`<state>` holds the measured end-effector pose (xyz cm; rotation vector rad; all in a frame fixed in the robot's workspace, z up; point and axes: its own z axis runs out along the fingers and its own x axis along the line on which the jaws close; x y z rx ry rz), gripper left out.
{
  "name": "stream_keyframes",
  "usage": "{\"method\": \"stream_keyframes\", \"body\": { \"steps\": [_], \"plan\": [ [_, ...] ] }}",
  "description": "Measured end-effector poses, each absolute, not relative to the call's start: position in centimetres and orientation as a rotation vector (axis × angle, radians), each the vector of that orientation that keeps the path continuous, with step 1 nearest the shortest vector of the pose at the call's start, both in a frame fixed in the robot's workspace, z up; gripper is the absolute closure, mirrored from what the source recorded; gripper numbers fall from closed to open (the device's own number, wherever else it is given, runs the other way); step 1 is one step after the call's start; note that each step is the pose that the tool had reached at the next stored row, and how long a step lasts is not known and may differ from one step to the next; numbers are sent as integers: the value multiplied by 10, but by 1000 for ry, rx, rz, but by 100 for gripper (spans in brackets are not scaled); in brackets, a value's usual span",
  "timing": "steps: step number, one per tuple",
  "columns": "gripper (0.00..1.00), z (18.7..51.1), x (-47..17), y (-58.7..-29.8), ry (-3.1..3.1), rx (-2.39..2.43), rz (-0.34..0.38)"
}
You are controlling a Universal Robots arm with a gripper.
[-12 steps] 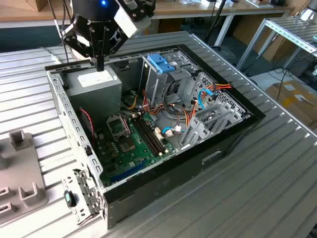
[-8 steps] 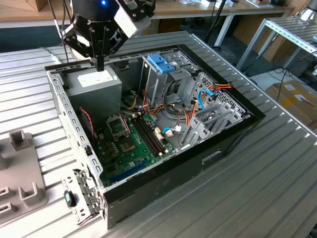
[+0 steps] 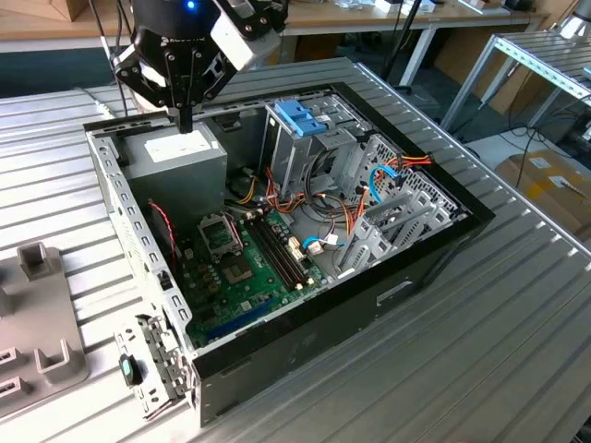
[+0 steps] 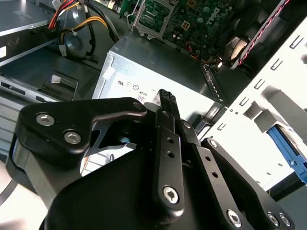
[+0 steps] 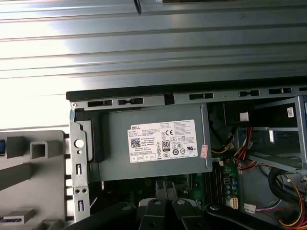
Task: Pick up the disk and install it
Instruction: 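Reach for the disk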
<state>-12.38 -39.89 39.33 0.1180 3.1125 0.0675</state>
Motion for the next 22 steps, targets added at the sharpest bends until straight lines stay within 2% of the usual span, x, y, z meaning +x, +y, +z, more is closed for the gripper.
{"method": "stream_keyframes", "body": {
  "steps": [22],
  "plan": [
    [89, 393, -145, -399, 3113, 118, 67]
  ]
}}
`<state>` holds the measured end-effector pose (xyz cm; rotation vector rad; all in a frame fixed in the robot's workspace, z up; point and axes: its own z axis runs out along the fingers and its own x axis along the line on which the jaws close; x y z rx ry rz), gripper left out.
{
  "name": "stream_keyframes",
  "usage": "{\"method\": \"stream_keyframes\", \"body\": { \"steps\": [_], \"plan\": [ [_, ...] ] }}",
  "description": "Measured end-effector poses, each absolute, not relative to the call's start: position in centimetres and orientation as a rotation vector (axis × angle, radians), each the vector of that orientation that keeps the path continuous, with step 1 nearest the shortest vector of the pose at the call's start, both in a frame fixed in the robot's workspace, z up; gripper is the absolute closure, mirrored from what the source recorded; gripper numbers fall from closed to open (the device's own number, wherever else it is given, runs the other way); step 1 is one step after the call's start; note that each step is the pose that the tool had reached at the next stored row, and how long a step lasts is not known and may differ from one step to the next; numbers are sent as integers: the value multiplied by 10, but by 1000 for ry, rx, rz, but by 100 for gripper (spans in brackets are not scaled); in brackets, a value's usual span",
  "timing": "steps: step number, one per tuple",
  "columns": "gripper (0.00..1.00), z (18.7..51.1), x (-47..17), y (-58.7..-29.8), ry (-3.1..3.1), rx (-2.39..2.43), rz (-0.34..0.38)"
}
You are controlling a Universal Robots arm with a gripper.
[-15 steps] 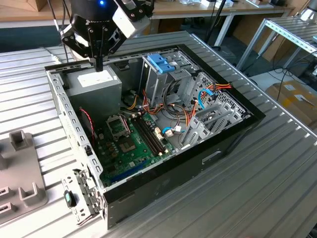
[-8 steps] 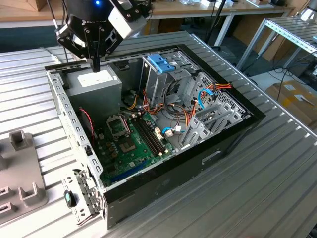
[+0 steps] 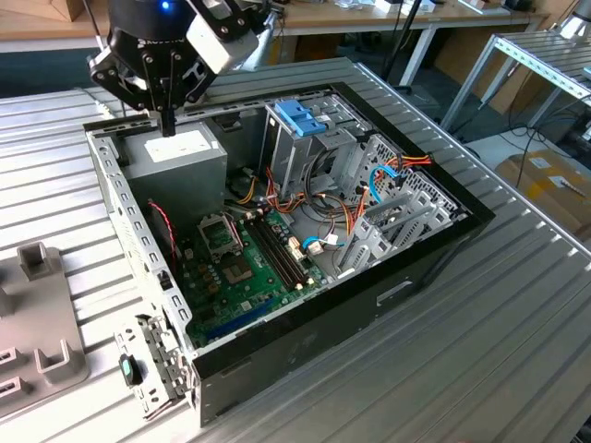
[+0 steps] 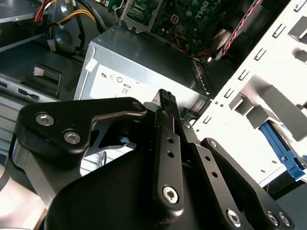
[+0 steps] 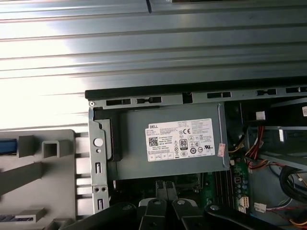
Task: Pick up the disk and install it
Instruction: 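Reach for the disk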
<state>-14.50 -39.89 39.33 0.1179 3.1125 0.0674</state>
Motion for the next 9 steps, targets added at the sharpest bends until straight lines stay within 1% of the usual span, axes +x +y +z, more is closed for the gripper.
{"method": "stream_keyframes", "body": {
  "steps": [9],
  "plan": [
    [89, 393, -157, -399, 3113, 118, 67]
  ]
}}
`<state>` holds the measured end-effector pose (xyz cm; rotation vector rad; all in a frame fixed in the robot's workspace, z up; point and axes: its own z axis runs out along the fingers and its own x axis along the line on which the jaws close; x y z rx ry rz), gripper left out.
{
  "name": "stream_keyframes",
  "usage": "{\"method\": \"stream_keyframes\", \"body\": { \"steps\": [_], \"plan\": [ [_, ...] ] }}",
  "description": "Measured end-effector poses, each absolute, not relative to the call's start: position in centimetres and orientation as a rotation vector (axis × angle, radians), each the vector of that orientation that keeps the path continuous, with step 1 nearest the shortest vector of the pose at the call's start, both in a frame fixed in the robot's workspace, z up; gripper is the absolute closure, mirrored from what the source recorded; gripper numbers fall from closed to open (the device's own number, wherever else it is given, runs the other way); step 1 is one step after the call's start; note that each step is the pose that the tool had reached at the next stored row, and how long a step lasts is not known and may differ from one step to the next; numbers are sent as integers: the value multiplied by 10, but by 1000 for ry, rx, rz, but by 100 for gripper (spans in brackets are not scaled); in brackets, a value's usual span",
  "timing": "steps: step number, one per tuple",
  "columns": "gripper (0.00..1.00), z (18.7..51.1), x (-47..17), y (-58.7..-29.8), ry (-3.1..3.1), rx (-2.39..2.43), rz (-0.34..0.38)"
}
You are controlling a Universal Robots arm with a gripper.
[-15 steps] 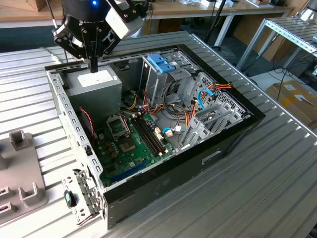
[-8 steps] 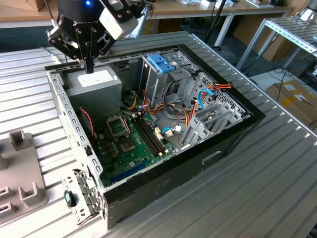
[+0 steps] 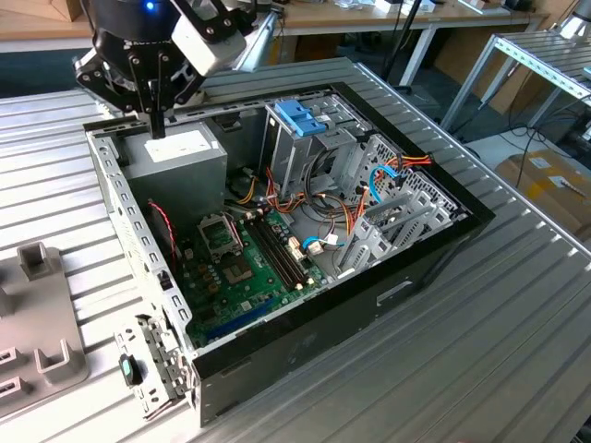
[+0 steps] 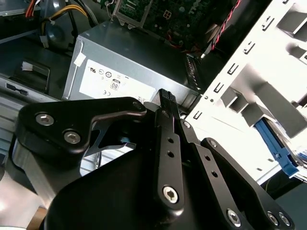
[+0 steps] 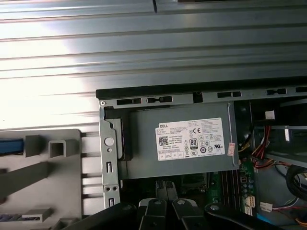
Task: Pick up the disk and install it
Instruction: 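Reach for the disk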
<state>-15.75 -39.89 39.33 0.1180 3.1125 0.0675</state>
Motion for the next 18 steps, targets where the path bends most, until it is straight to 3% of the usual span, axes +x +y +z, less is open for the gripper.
{"method": "stream_keyframes", "body": {
  "steps": [18],
  "plan": [
    [89, 393, -169, -399, 3113, 118, 67]
  ]
}}
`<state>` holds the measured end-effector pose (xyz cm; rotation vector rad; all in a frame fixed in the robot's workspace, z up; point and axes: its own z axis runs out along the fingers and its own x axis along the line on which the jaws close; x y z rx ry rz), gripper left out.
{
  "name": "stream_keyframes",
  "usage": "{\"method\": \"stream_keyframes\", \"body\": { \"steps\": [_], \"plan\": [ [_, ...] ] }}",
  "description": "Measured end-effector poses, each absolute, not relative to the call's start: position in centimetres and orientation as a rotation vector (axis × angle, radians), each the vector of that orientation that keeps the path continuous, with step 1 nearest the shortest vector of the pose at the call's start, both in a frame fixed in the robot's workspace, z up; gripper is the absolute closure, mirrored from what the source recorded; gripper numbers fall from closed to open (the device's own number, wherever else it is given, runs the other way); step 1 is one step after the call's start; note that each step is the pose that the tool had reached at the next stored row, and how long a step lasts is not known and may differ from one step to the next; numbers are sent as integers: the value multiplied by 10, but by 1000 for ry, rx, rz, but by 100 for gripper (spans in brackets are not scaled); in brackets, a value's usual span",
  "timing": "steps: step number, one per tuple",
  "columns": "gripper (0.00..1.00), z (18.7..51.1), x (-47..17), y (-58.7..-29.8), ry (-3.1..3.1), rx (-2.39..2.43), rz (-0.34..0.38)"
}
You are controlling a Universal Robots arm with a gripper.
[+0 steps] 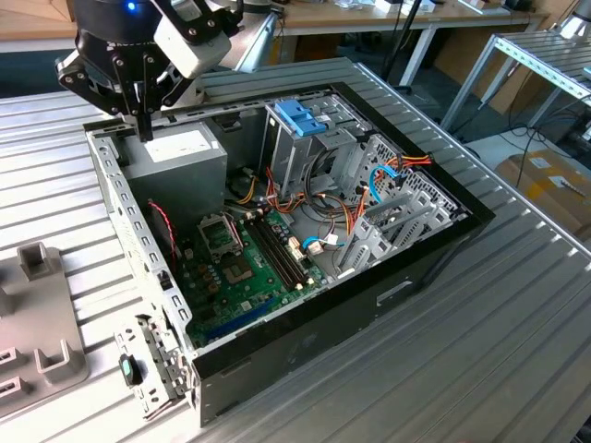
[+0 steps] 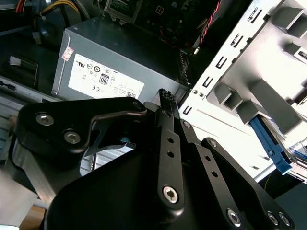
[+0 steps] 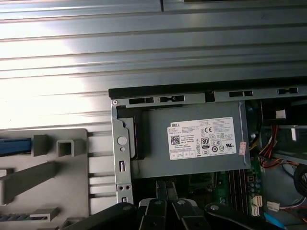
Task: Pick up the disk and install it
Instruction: 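Reach for the disk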
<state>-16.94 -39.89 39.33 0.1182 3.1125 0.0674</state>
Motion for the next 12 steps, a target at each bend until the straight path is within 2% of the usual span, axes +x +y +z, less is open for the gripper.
{"method": "stream_keyframes", "body": {
  "steps": [12],
  "plan": [
    [89, 393, -174, -399, 3112, 118, 67]
  ]
}}
